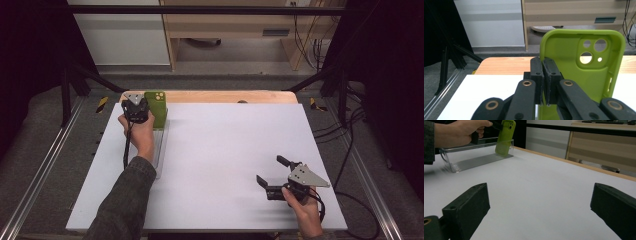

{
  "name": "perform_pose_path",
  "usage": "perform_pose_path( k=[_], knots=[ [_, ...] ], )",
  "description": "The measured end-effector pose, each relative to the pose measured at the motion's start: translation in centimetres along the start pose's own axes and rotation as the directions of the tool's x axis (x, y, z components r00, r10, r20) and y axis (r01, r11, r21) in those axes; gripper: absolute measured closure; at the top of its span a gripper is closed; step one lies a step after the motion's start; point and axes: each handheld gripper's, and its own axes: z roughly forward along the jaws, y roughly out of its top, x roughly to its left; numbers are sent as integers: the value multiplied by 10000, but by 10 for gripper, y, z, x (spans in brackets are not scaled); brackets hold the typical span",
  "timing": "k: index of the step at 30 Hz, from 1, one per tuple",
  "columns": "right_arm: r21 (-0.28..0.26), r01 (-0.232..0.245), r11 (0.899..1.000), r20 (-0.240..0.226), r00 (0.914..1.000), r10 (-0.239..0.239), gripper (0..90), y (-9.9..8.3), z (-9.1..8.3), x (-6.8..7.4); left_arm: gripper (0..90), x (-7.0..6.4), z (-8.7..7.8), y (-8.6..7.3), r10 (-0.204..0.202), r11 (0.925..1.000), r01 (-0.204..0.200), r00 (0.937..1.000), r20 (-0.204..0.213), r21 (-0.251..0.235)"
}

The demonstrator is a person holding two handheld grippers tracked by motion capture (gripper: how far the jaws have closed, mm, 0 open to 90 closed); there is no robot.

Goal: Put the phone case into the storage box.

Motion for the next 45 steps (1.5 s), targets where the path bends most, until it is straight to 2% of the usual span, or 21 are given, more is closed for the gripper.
perform_pose_path(
  k=[3,6,8,13,16,17,21,26,27,29,31,35,37,41,45],
  knots=[
    [15,26,10000,-2,10000,-26,24,0,0,0,822,0,-1,0,50,9997,-49,10000,21,-232],
    [-10,18,10000,-35,10000,-18,23,0,0,0,640,0,-4,3,8,9983,-12,10000,-56,-590],
    [-19,24,10000,-30,10000,-24,24,0,0,0,538,-1,-8,6,157,9968,-156,9999,2,-790],
    [-55,62,10000,-42,10000,-63,24,1,0,1,413,-5,-20,12,212,9953,-171,9989,414,-956],
    [-53,88,9999,-44,10000,-89,24,1,0,1,366,-6,-25,13,87,9955,-4,9962,871,-945],
    [-54,90,9999,-36,10000,-90,24,1,-1,1,346,-7,-27,13,19,9960,83,9934,1147,-885],
    [-112,81,9999,-40,10000,-82,24,2,-1,1,306,-6,-33,12,7,9964,121,9885,1510,-837],
    [-120,92,9999,-51,9999,-93,24,2,-1,1,250,-8,-41,11,183,9971,-50,9844,1751,-763],
    [-121,78,9999,-53,10000,-79,24,2,-1,1,238,-8,-42,10,201,9974,-68,9824,1855,-724],
    [-102,132,9999,-30,9999,-132,24,2,-2,1,187,-11,-43,9,457,9985,-380,9762,2119,-404],
    [-57,226,9997,8,9997,-226,24,2,-2,1,154,-14,-46,8,834,9963,-778,9747,2074,-352],
    [-63,256,9997,-26,9997,-256,23,3,-3,0,84,-16,-55,9,766,9966,-689,9765,2014,-450],
    [-104,224,9997,-47,9997,-225,23,3,-3,0,68,-17,-59,10,739,9967,-653,9753,2083,-480],
    [-101,193,9998,-67,9998,-194,23,3,-3,0,41,-21,-67,12,818,9964,-733,9656,2466,-435],
    [-98,167,9998,-94,9998,-168,23,3,-2,1,35,-22,-74,12,681,9977,-632,9552,2879,-262]
  ],
)
